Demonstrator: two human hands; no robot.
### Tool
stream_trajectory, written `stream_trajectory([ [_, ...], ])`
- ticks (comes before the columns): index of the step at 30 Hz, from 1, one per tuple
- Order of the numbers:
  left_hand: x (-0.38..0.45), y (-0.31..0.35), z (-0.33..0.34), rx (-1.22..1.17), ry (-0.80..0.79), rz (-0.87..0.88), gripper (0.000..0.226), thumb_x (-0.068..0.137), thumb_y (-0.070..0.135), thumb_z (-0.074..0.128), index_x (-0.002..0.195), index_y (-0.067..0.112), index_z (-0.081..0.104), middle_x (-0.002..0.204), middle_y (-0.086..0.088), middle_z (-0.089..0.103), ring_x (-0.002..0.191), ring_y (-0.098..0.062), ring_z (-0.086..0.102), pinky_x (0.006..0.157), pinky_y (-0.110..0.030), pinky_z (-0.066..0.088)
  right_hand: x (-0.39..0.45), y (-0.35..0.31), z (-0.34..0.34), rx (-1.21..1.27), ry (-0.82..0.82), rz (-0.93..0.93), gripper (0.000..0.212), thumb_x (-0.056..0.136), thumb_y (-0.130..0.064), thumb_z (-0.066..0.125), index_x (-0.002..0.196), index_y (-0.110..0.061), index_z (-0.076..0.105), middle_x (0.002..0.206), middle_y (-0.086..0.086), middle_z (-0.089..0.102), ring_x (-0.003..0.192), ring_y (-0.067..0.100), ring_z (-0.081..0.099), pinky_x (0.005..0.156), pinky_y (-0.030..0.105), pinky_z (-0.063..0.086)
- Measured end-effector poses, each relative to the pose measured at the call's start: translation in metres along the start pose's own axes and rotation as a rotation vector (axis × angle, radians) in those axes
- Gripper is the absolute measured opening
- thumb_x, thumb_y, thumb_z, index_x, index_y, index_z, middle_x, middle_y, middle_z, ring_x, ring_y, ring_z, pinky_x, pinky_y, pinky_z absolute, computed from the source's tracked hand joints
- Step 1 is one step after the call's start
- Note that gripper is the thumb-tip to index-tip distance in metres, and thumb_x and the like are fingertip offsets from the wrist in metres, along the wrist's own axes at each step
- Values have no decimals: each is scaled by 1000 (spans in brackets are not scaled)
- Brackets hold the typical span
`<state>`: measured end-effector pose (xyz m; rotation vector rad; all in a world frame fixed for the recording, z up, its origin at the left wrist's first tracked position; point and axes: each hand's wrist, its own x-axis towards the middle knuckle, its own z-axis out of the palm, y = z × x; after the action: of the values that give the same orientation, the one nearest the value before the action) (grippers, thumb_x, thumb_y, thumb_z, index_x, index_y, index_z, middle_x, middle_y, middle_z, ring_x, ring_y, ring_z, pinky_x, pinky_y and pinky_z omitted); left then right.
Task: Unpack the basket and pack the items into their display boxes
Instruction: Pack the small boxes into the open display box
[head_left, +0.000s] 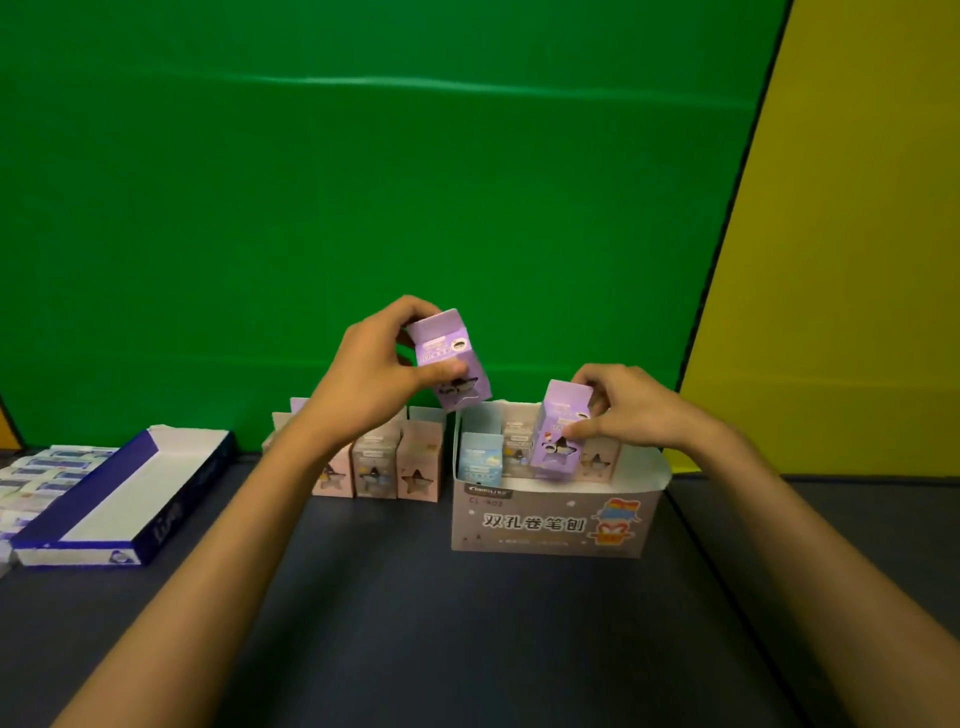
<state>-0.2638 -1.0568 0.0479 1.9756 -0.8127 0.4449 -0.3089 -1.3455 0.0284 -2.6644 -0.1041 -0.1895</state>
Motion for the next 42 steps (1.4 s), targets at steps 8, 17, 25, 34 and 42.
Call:
stream_trajectory([
  [8, 13, 7, 54, 66, -87, 6, 38, 77, 28, 85, 106, 19, 62, 98, 9, 69, 89, -8, 63, 76, -33, 53, 20, 32, 27, -189, -86, 19, 39, 73, -28, 88, 100, -17, 62, 98, 1, 67, 87, 18, 63, 72, 31, 52],
  [17, 14, 4, 71, 85, -137, 14, 39, 75, 35, 85, 103, 22, 62, 95, 10, 69, 86, -6, 63, 76, -32, 52, 27, 47, 42, -229, -62, -14, 40, 65, -37, 91, 92, -22, 65, 91, -7, 68, 83, 15, 62, 75, 37, 53],
  [25, 16, 6, 80, 82, -154, 5, 40, 74, 34, 86, 104, 20, 63, 95, 10, 70, 87, -8, 63, 79, -37, 53, 31, 44, 42, -322, 0, -36, 42, 65, -48, 88, 93, -26, 66, 94, -8, 65, 88, 16, 59, 73, 35, 49],
  [34, 18, 7, 104, 150, -351, -12, 44, 69, 39, 89, 102, 27, 62, 92, 11, 68, 84, -12, 64, 77, -45, 54, 27, 50, 29, -228, 46, -36, 47, 80, -51, 76, 114, -21, 66, 101, -7, 64, 91, 13, 61, 78, 38, 53],
  [42, 19, 7, 144, 376, -533, 32, 44, 70, 46, 85, 101, 26, 60, 99, 7, 67, 87, -15, 60, 76, -39, 52, 14, 56, 17, -236, 118, -45, 32, 96, -49, 57, 110, -22, 68, 104, -5, 66, 93, 13, 60, 80, 37, 52],
])
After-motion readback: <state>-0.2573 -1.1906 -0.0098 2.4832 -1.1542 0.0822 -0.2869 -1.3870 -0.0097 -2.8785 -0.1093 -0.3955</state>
